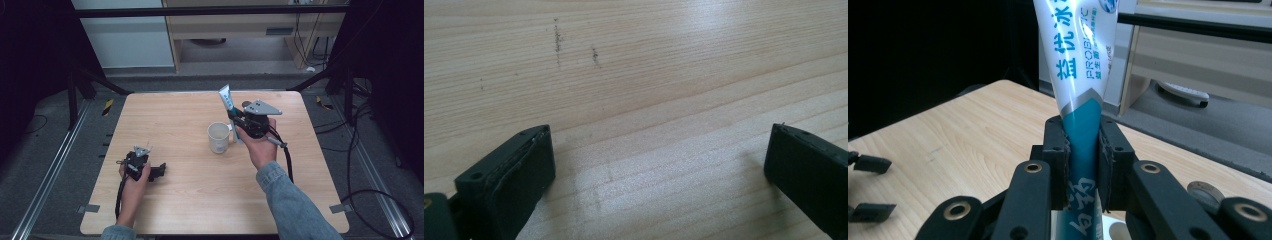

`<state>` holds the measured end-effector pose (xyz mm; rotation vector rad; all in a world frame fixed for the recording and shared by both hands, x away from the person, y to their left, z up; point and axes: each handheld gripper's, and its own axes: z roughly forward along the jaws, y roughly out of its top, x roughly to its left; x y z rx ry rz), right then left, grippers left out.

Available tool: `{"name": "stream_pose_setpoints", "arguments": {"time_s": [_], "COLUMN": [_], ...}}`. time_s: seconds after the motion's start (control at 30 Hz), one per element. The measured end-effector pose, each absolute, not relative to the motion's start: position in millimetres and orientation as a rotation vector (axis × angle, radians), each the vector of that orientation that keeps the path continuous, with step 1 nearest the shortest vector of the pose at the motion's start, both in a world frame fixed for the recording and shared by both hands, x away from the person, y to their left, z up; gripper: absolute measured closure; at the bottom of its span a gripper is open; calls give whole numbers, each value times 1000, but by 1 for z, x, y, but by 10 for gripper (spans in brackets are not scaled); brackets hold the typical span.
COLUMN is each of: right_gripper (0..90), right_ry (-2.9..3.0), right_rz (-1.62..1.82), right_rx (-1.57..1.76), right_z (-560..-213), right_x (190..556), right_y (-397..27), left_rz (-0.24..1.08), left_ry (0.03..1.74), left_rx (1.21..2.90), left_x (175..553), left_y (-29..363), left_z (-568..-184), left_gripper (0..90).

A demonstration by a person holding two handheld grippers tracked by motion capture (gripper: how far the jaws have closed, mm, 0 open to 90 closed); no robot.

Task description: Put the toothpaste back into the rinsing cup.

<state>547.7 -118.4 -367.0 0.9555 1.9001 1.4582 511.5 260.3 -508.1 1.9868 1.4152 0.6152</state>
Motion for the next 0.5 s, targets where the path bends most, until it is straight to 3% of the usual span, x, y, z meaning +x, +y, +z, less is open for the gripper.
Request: {"name": "stream_pose_setpoints", "arguments": {"time_s": [0.5], "right_gripper": [772], "right_ry": [1819], "right_rz": [1502], "right_rx": [963], "right_z": [-367], "right_x": [547], "right_y": [-110], "left_rz": [614], "left_ry": [1415], "left_rx": [1987], "left_x": [512], "left_y": [260], "left_z": [-508], "left_gripper": [0]}}
